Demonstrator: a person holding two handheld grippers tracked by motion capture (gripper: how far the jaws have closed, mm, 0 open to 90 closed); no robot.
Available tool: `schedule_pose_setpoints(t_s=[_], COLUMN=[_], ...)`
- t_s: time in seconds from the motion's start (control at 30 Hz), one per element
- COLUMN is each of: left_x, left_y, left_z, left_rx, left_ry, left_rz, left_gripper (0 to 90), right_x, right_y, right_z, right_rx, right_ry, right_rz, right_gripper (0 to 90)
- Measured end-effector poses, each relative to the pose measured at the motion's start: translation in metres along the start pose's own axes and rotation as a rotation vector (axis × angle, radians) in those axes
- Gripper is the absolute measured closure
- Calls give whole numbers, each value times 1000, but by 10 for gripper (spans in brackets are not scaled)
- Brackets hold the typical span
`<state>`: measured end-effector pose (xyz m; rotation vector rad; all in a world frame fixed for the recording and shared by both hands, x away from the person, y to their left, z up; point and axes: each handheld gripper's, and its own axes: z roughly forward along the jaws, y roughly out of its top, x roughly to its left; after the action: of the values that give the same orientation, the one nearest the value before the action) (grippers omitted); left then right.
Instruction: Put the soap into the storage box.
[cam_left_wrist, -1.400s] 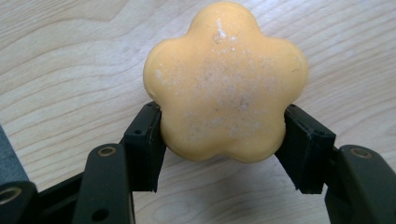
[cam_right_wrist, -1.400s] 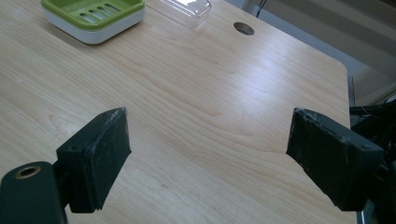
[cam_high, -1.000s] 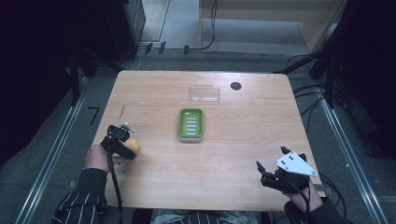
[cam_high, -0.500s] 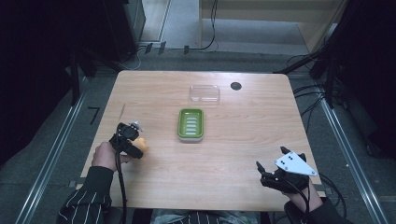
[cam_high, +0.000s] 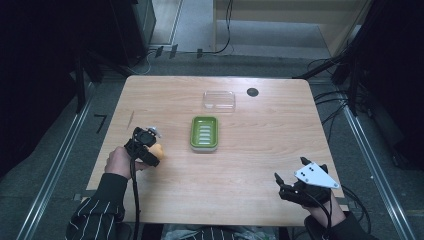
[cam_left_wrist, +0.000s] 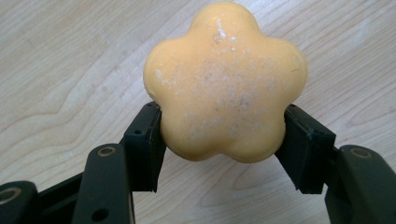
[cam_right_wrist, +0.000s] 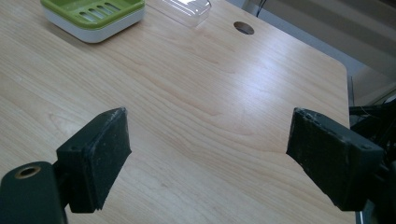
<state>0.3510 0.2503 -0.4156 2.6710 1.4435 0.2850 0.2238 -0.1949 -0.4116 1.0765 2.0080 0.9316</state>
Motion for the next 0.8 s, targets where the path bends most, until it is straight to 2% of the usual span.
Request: schedule_pose_setpoints(t_s=[0.13,0.8], left_x=[-3,-5], left_y=[5,27], left_z=[-2,-7], left_rx=[-1,-13], left_ry=[-2,-14], left_rz=[18,49], left_gripper=[394,394], right_x=[0,-1], right_y=[0,0], right_z=[0,0], right_rx=[0,-2], right_ry=[0,1], right_rz=[-2,1], right_gripper=[137,137])
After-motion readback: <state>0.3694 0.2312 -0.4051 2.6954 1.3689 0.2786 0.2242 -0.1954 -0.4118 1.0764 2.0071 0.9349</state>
